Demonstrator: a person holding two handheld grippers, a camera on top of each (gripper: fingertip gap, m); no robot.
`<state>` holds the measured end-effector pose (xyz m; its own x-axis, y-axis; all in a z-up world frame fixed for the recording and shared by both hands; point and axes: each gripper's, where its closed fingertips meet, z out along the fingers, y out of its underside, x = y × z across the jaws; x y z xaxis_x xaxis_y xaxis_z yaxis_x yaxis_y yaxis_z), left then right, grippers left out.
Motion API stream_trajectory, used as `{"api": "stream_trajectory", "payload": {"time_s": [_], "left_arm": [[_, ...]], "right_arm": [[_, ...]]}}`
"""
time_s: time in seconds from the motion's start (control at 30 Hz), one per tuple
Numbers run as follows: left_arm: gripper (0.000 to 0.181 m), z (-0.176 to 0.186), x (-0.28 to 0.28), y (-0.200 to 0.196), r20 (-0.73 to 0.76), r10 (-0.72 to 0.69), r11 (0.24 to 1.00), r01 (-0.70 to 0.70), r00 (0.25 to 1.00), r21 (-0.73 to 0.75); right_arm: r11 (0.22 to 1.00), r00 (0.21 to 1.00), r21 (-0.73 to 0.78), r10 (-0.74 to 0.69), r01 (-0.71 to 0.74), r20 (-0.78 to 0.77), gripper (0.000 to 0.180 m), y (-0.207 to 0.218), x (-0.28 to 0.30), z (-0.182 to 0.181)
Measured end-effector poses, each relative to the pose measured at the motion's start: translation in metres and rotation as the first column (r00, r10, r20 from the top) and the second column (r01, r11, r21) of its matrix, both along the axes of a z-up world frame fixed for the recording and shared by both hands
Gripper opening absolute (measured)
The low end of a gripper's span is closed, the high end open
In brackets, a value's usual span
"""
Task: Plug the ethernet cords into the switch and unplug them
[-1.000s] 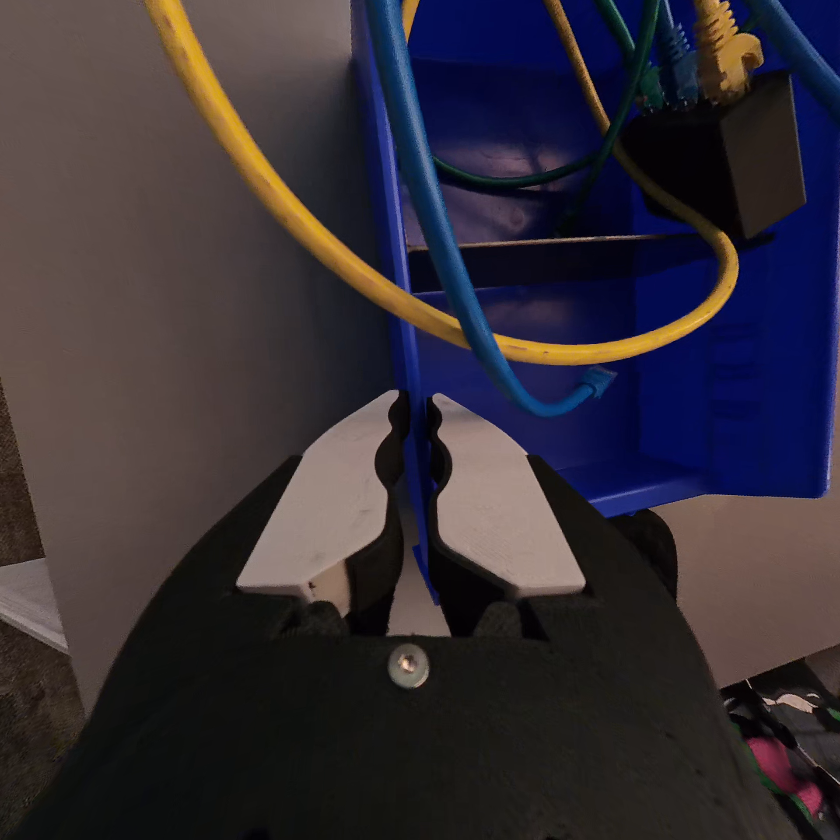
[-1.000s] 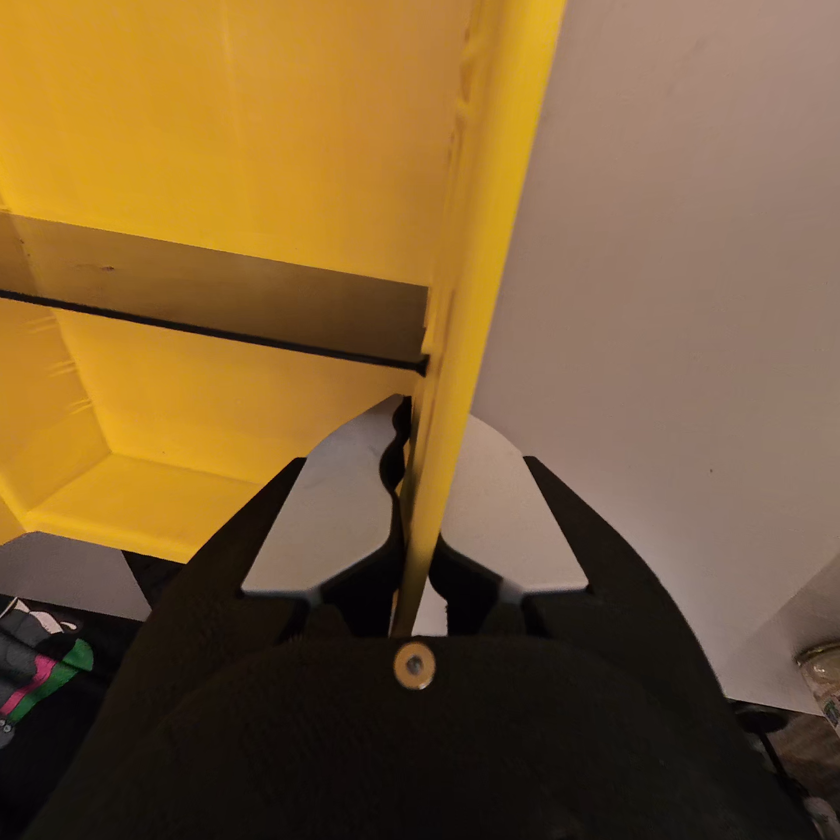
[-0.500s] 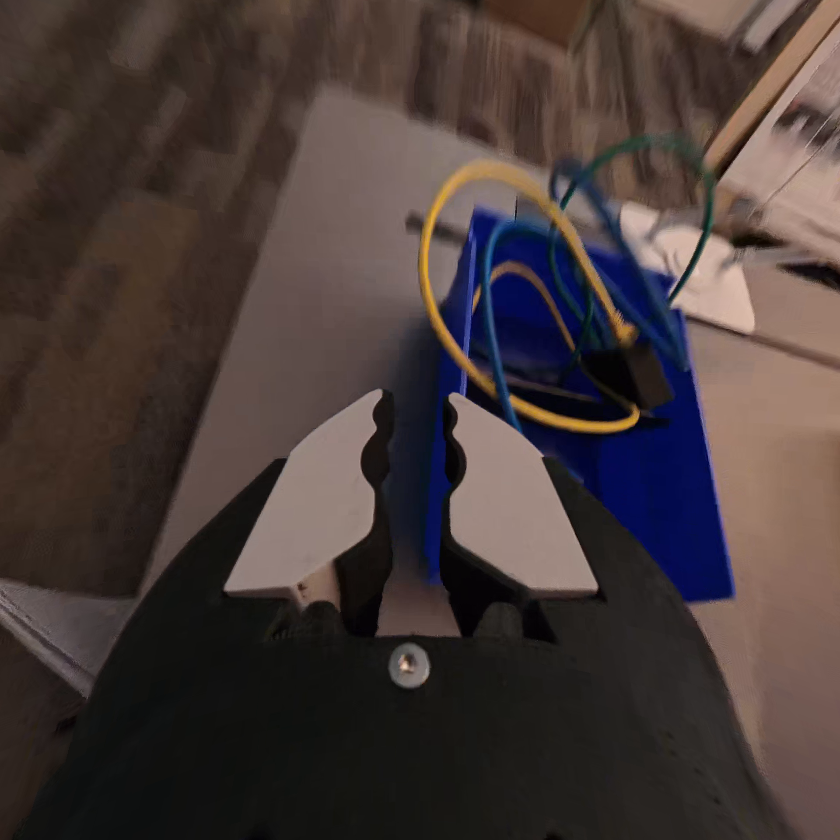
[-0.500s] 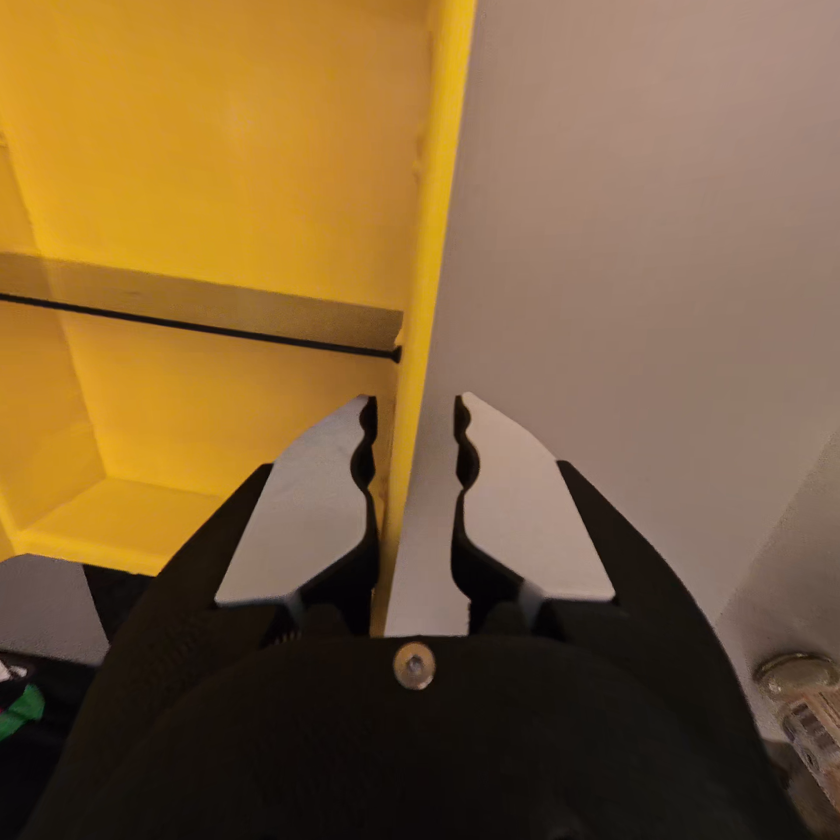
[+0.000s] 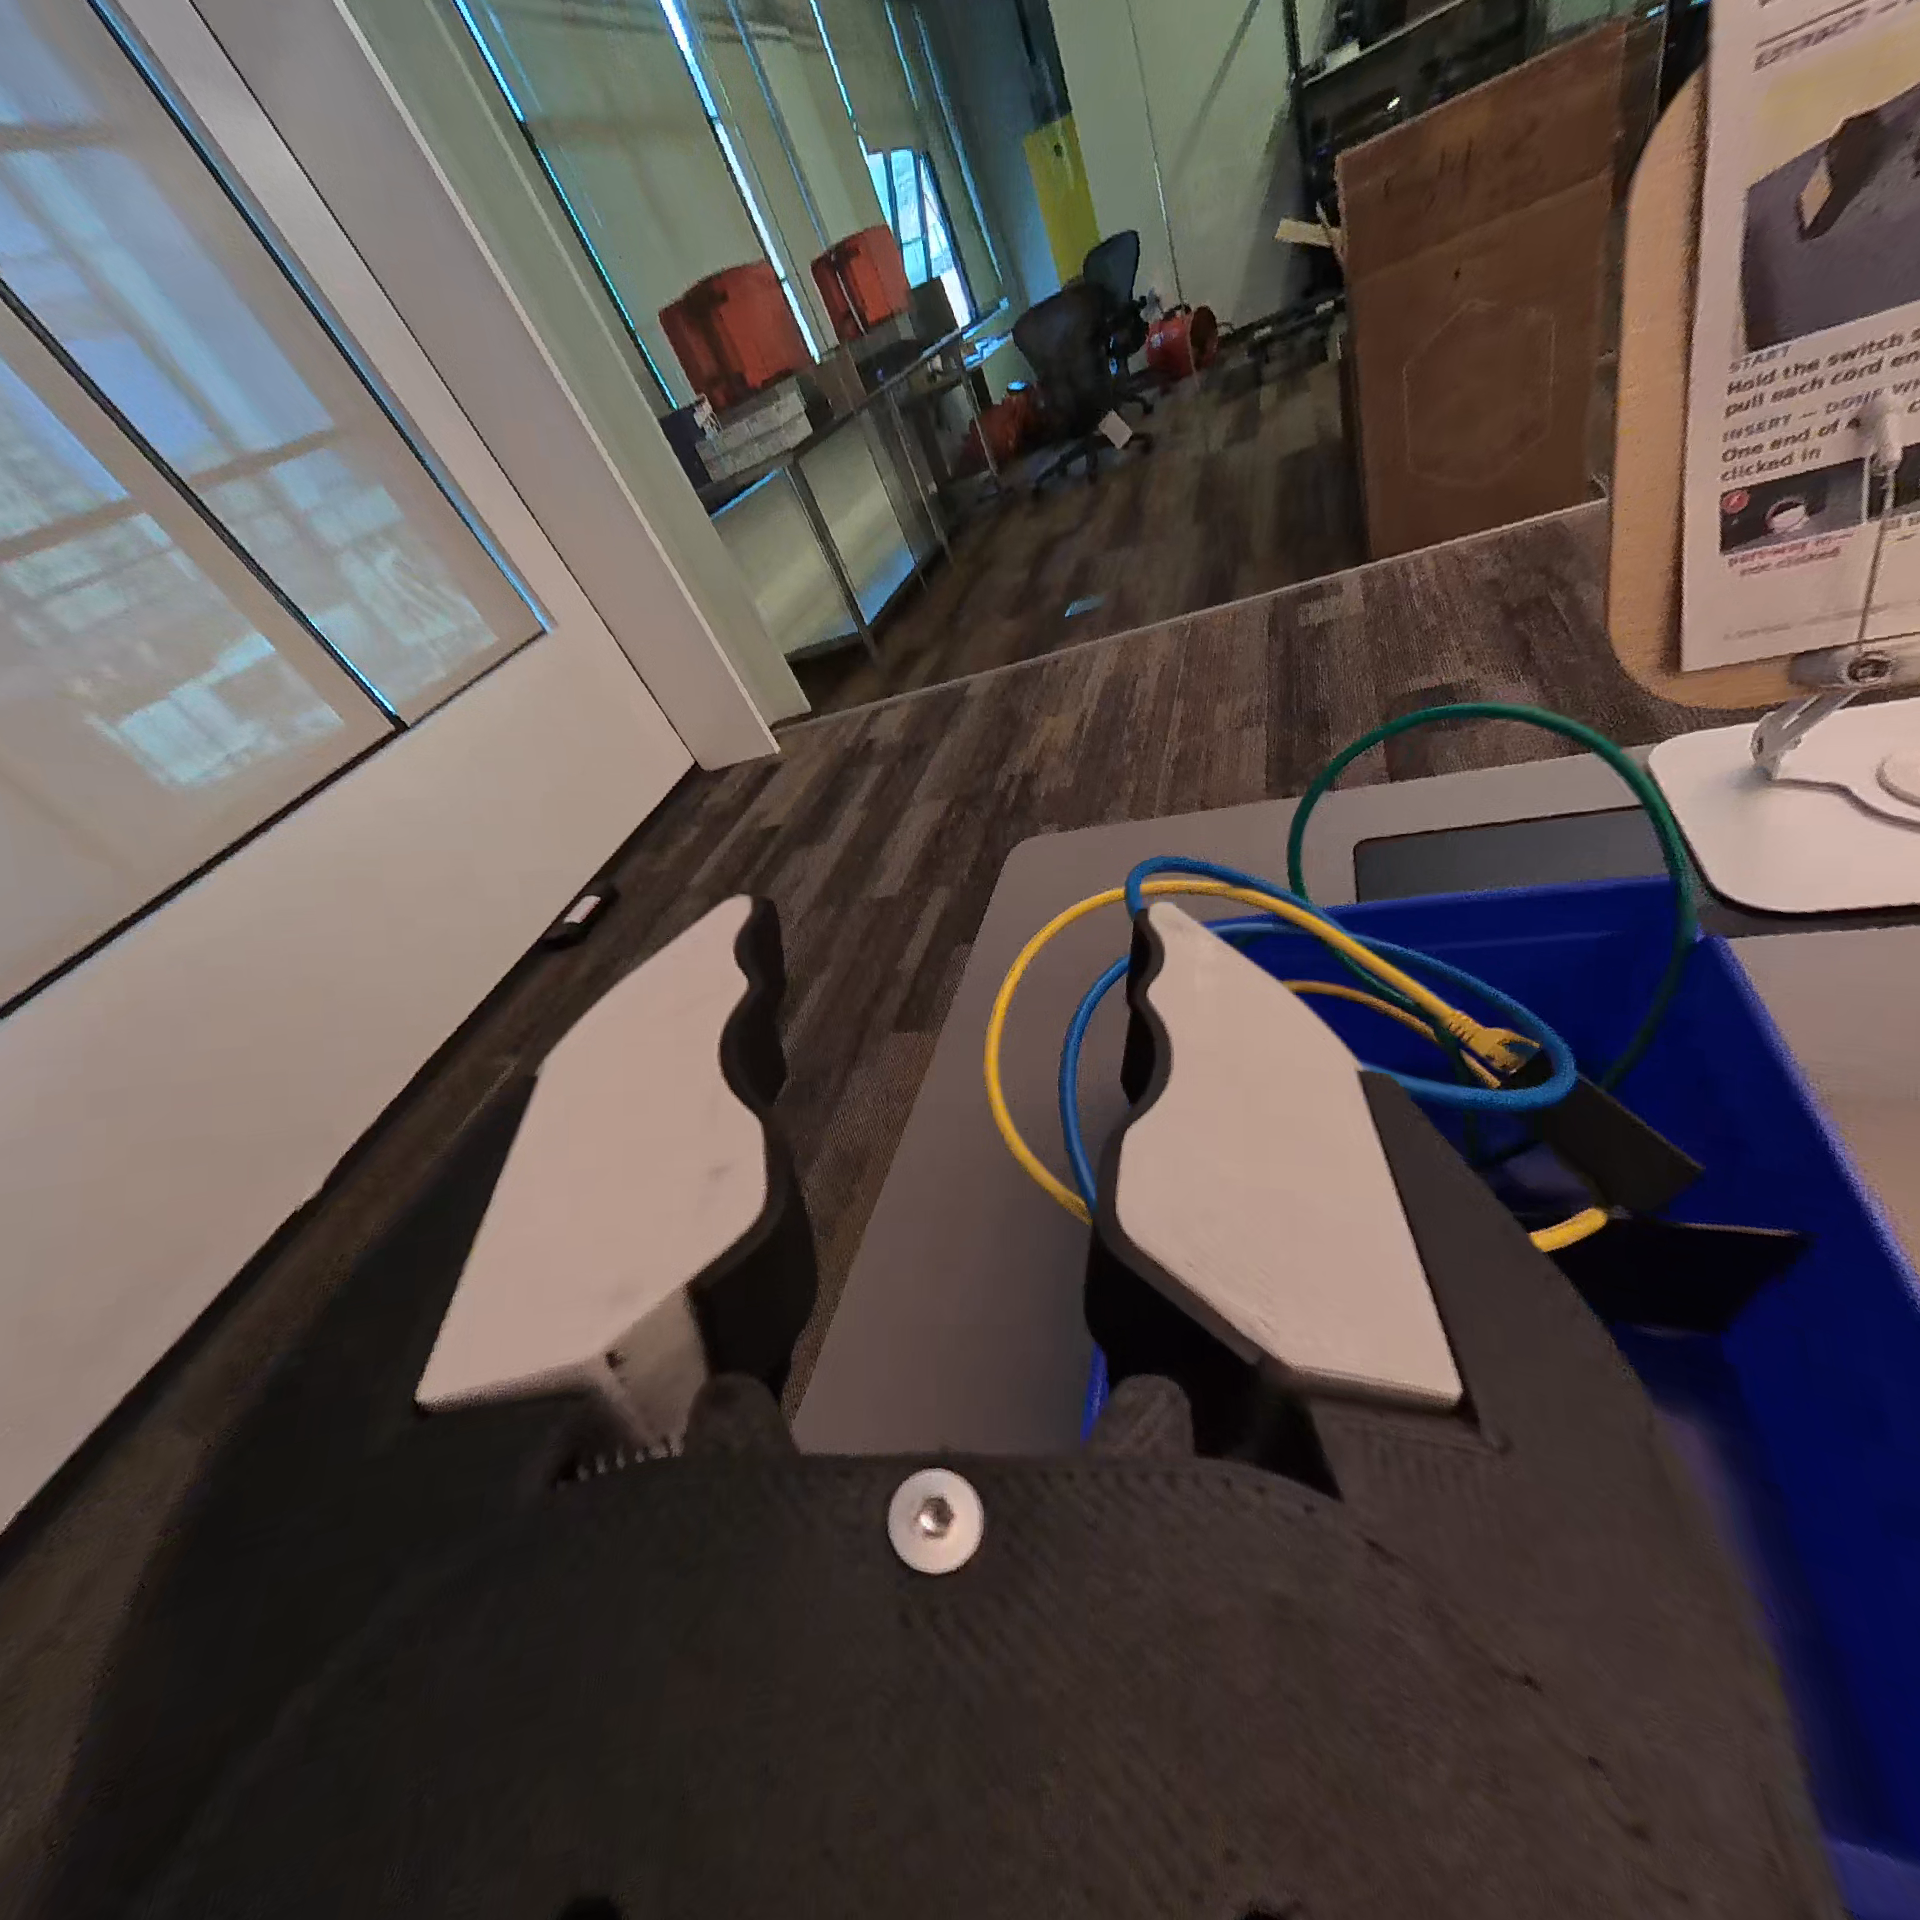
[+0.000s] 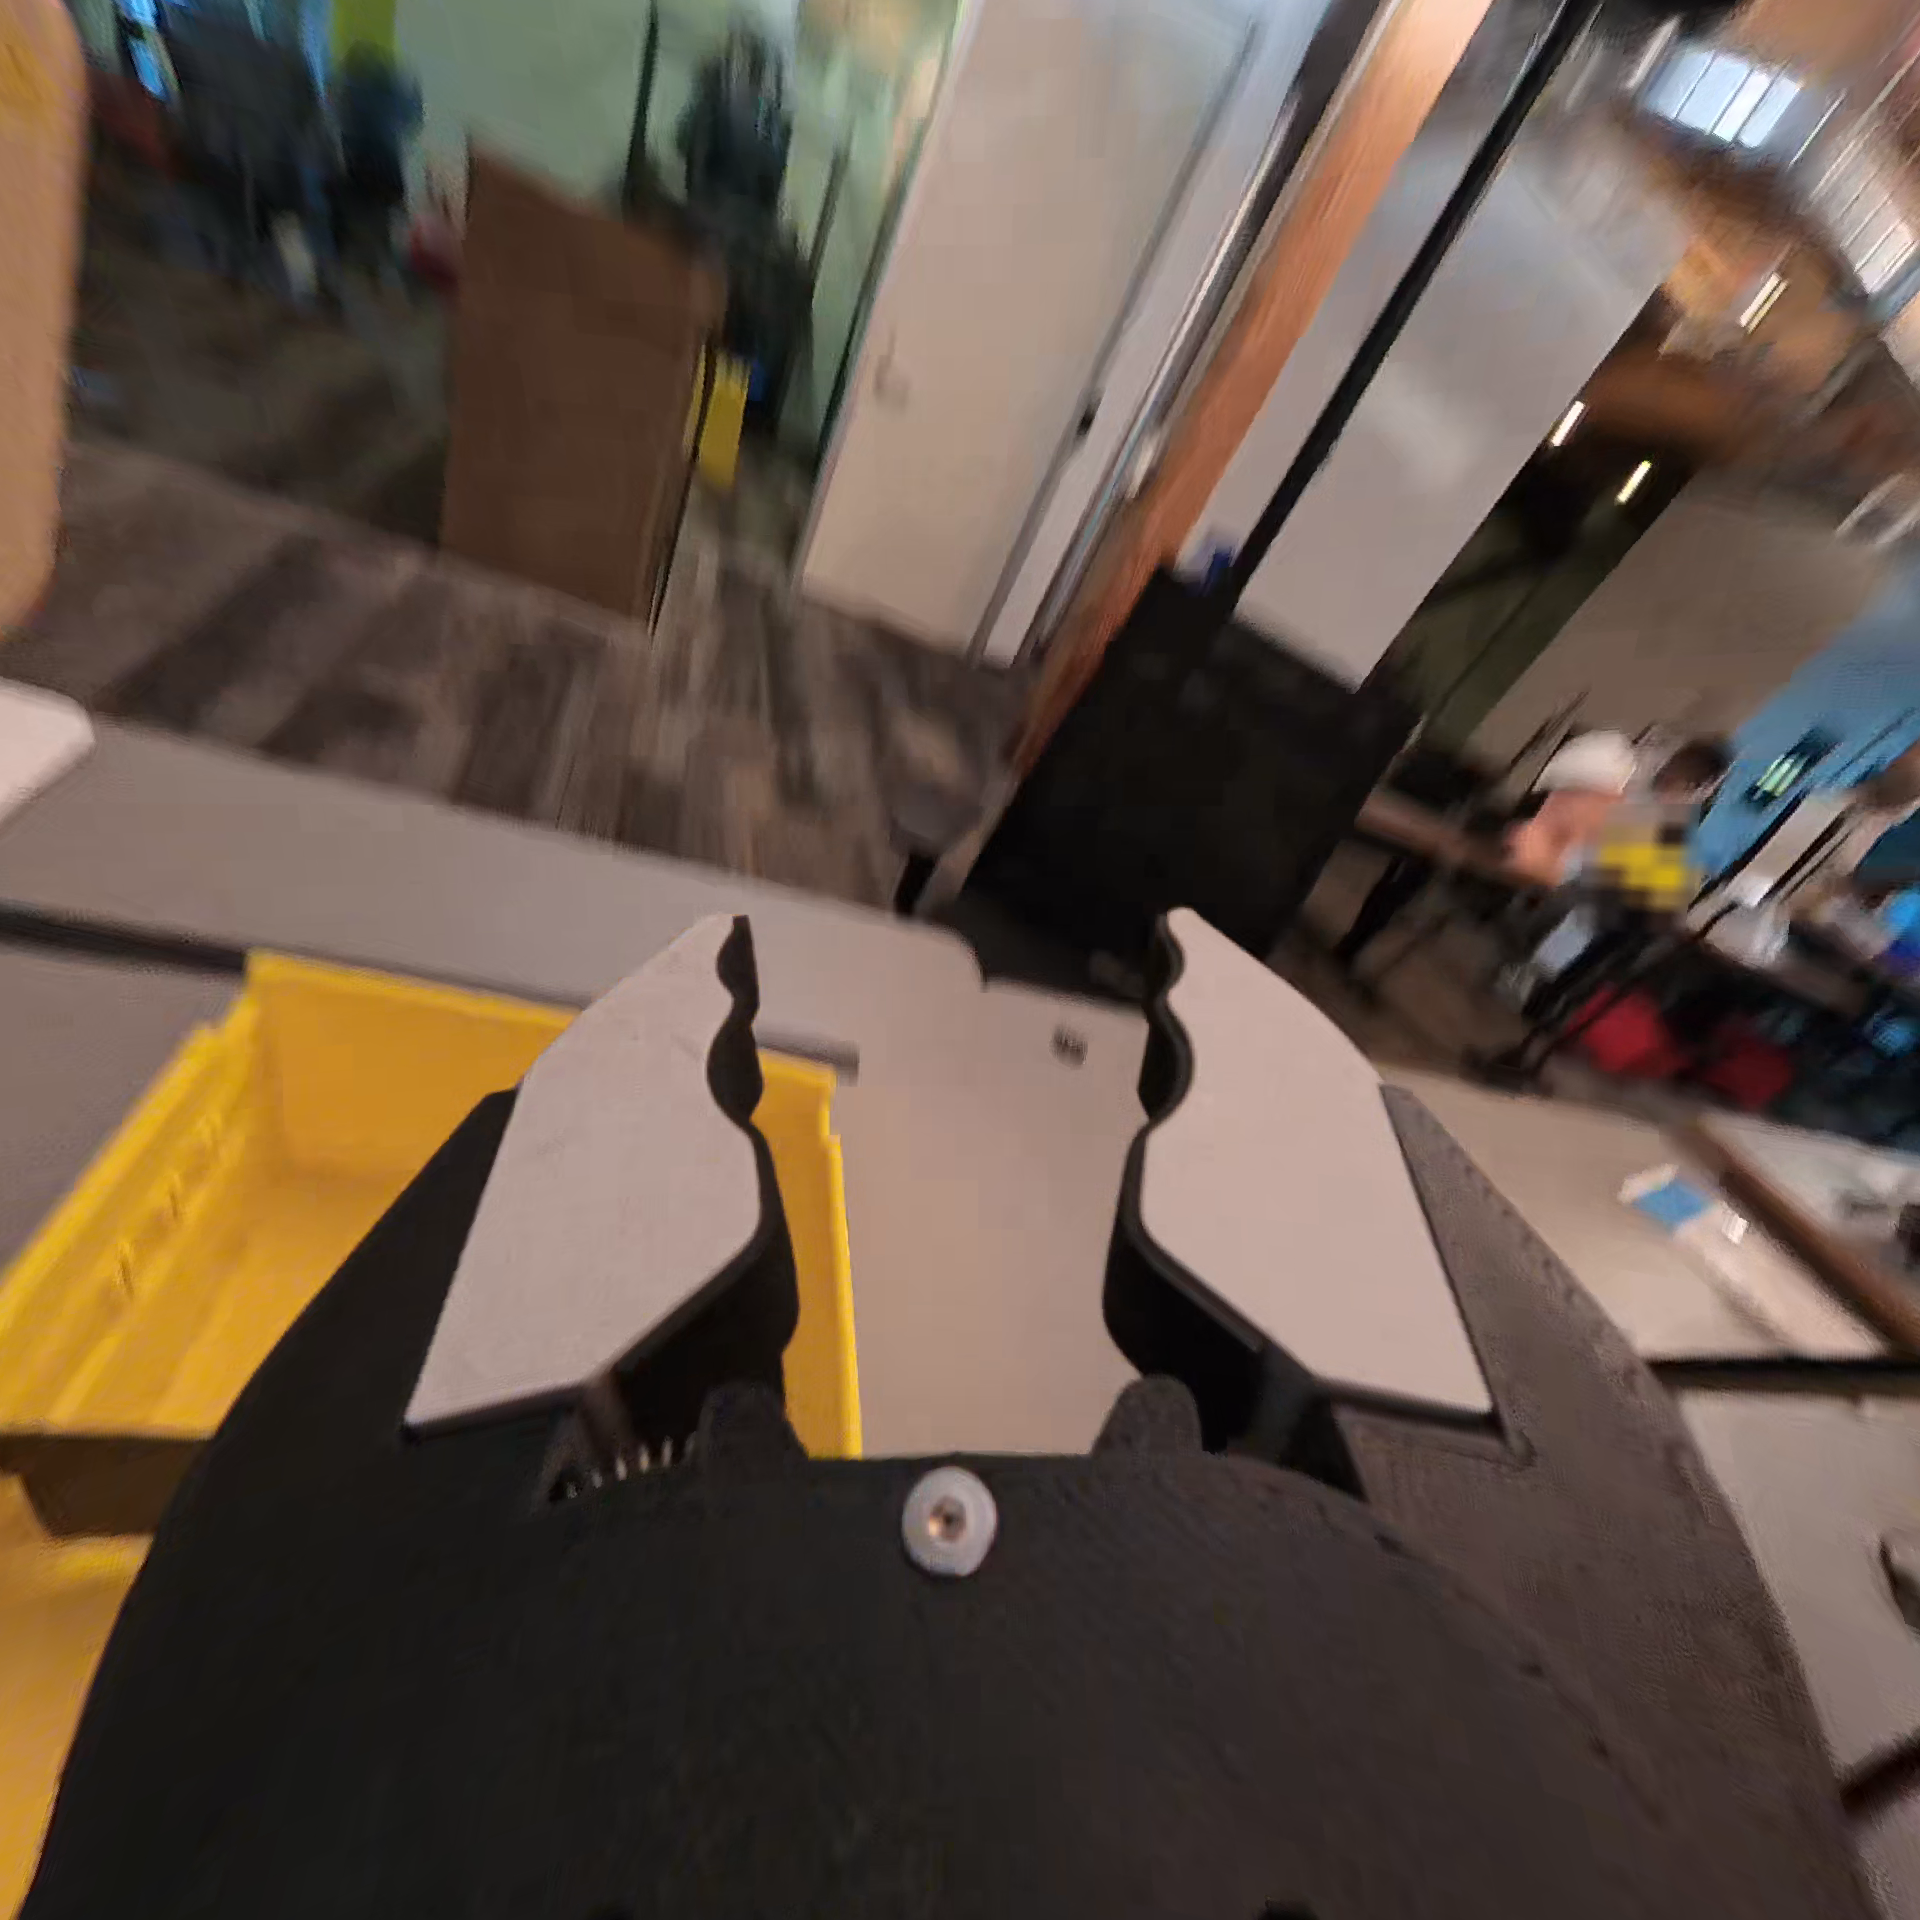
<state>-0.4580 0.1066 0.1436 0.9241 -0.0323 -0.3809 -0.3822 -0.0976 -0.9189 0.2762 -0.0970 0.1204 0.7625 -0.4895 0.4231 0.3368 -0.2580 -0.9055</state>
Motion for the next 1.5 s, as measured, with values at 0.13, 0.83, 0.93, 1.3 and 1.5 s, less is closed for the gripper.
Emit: {"api": "stream_trajectory", "payload": {"time_s": [0.13, 0.83, 0.93, 1.3, 1.5], "left_arm": [[0.063, 0.008, 0.014, -0.006, -0.006, -0.026, 0.999, 0.026, 1.0, 0.026], [0.072, -0.148, 0.122, 0.028, 0.387, -0.073, 0.651, 0.338, 0.919, -0.68], [0.077, -0.166, 0.135, 0.046, 0.399, -0.067, 0.647, 0.344, 0.915, -0.681], [0.075, -0.23, 0.138, 0.065, 0.262, -0.056, 0.542, 0.25, 0.963, -0.802], [0.047, -0.224, 0.15, 0.059, 0.283, -0.171, 0.51, 0.331, 0.944, -0.794]], "right_arm": [[0.976, 0.957, 0.196, 0.031, -0.091, 0.288, 0.074, 0.004, -0.068, 0.052], [0.906, 0.905, 0.131, 0.371, -0.402, 0.209, 0.072, 0.057, -0.161, 0.052], [0.885, 0.891, 0.137, 0.42, -0.444, 0.175, 0.072, 0.06, -0.167, 0.05], [0.867, 0.869, 0.115, 0.462, -0.485, 0.179, 0.07, 0.061, -0.178, 0.049], [0.869, 0.867, 0.095, 0.464, -0.485, 0.182, 0.07, 0.064, -0.179, 0.046]]}}
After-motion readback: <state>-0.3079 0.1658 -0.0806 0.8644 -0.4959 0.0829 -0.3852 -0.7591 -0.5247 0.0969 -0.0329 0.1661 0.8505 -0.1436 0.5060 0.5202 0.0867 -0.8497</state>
